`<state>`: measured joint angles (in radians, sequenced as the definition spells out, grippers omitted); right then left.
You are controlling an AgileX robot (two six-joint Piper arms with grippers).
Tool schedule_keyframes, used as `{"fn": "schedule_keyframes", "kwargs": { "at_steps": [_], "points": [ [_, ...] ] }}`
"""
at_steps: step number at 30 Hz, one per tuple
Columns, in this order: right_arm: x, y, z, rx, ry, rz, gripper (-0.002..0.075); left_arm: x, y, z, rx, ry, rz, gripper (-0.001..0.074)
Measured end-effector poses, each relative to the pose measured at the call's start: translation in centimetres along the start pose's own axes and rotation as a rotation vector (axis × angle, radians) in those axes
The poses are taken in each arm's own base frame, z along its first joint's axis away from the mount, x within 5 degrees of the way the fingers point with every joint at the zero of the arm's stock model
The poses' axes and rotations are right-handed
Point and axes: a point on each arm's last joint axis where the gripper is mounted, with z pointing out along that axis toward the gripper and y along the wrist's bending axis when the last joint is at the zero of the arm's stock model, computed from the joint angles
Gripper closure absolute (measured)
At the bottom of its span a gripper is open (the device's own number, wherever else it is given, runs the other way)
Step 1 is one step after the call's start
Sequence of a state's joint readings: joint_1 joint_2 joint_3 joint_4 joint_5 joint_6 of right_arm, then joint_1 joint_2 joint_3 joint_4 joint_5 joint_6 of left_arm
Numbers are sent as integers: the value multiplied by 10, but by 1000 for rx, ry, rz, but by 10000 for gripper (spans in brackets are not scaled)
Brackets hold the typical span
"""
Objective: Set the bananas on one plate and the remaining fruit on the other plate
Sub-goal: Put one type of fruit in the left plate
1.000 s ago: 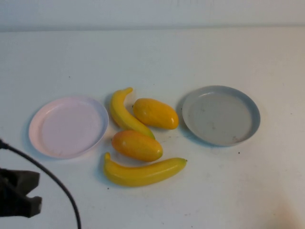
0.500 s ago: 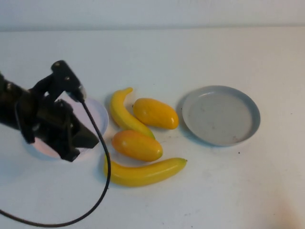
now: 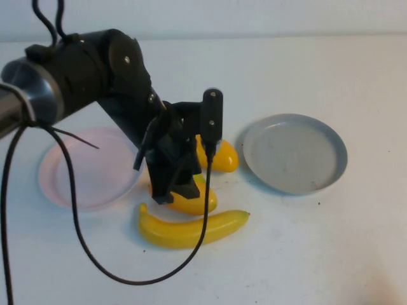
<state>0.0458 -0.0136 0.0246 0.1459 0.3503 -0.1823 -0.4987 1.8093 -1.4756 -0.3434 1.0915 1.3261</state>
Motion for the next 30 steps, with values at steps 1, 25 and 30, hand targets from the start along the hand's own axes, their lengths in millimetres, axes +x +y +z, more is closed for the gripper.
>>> {"fn": "schedule_keyframes", "kwargs": {
  "at_steps": [1, 25, 30],
  "points": [
    [0, 0, 0, 0, 0, 0, 741, -2, 3, 4, -12, 1, 6, 398],
    [0, 0, 0, 0, 0, 0, 741, 15, 21, 61, -27, 168, 130, 66],
    [0, 0, 0, 0, 0, 0, 741, 17, 23, 66, -35, 183, 144, 66]
  ]
}}
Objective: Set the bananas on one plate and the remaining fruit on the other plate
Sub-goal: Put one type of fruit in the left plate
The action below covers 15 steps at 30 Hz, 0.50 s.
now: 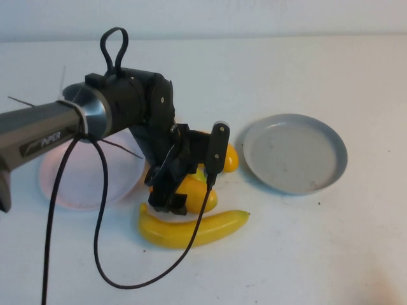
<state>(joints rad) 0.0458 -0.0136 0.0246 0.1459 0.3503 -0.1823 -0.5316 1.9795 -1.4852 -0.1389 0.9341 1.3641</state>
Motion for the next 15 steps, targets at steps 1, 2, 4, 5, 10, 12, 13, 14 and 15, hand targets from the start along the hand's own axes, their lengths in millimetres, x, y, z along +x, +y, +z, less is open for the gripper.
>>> {"fn": "schedule_keyframes", "kwargs": {
  "at_steps": [1, 2, 4, 5, 10, 12, 13, 14, 15],
  "points": [
    [0, 0, 0, 0, 0, 0, 741, 0, 1, 0, -4, 3, 3, 66],
    [0, 0, 0, 0, 0, 0, 741, 0, 2, 2, -7, 4, 4, 66],
    [0, 0, 0, 0, 0, 0, 741, 0, 3, 3, -11, 5, 5, 66],
    [0, 0, 0, 0, 0, 0, 741, 0, 2, 4, -11, 7, 8, 66],
    [0, 0, 0, 0, 0, 0, 741, 0, 4, 5, -19, 7, 9, 111],
    [0, 0, 0, 0, 0, 0, 741, 0, 3, 5, -13, 11, 11, 174],
    [0, 0, 0, 0, 0, 0, 741, 0, 2, 5, -4, 13, 11, 216],
    [0, 0, 0, 0, 0, 0, 741, 1, 2, 5, -2, 15, 12, 248],
    [0, 0, 0, 0, 0, 0, 741, 1, 1, 5, 7, 17, 12, 245]
  ]
}}
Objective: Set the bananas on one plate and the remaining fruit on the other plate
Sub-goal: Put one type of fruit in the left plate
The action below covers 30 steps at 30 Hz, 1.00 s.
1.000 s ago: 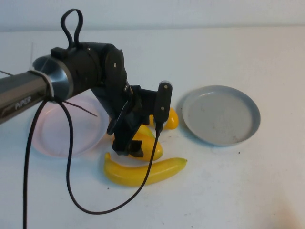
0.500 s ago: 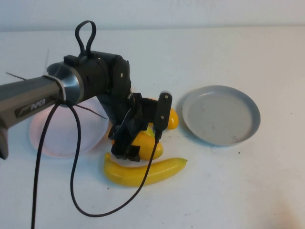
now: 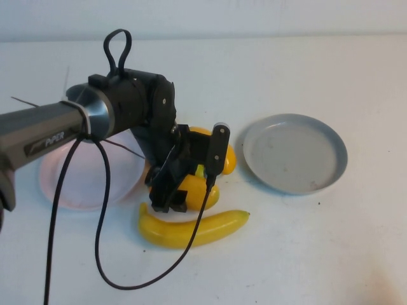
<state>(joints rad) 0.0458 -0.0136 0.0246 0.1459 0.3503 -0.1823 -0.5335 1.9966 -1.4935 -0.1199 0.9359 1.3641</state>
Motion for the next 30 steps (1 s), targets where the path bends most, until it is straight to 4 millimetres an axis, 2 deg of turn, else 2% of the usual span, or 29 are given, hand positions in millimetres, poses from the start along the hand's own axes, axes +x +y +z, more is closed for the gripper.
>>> {"fn": "schedule_keyframes", "kwargs": {
  "at_steps": [5, 7, 11, 15, 17, 20, 24, 30],
  "points": [
    [0, 0, 0, 0, 0, 0, 741, 1, -7, -8, 55, 10, 2, 245],
    [0, 0, 0, 0, 0, 0, 741, -1, -9, -18, 59, -2, -10, 245],
    [0, 0, 0, 0, 0, 0, 741, -9, -8, -55, -15, -75, -127, 245],
    [0, 0, 0, 0, 0, 0, 741, -8, -5, -84, -97, -81, -384, 245],
    [0, 0, 0, 0, 0, 0, 741, 2, -2, -88, -126, -47, -519, 245],
    [0, 0, 0, 0, 0, 0, 742, 26, 5, -86, -161, 15, -693, 245],
    [0, 0, 0, 0, 0, 0, 741, 67, 13, -85, -186, 47, -938, 245],
    [0, 0, 0, 0, 0, 0, 741, 126, 19, -62, -163, 120, -1143, 245]
  ]
}}
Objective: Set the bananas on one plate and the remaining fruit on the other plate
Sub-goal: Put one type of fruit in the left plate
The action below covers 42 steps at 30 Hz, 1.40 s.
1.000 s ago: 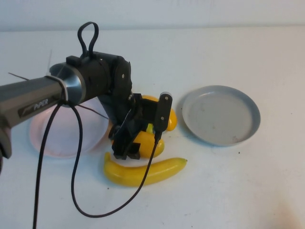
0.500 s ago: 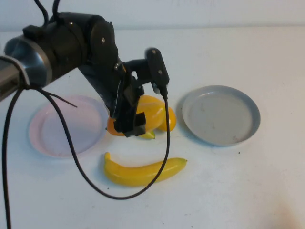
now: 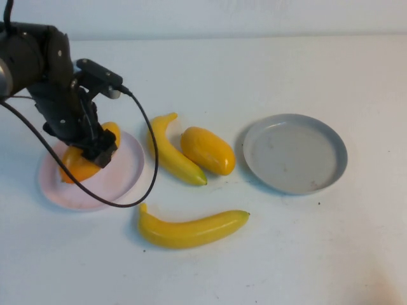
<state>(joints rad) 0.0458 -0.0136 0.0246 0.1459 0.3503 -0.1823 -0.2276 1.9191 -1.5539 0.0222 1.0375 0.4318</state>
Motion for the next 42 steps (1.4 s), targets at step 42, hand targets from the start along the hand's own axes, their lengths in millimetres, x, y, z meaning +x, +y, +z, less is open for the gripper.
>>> {"fn": "schedule_keyframes", "kwargs": {
  "at_steps": [42],
  "points": [
    [0, 0, 0, 0, 0, 0, 741, -43, -13, -33, 7, -77, -453, 76]
  ]
}}
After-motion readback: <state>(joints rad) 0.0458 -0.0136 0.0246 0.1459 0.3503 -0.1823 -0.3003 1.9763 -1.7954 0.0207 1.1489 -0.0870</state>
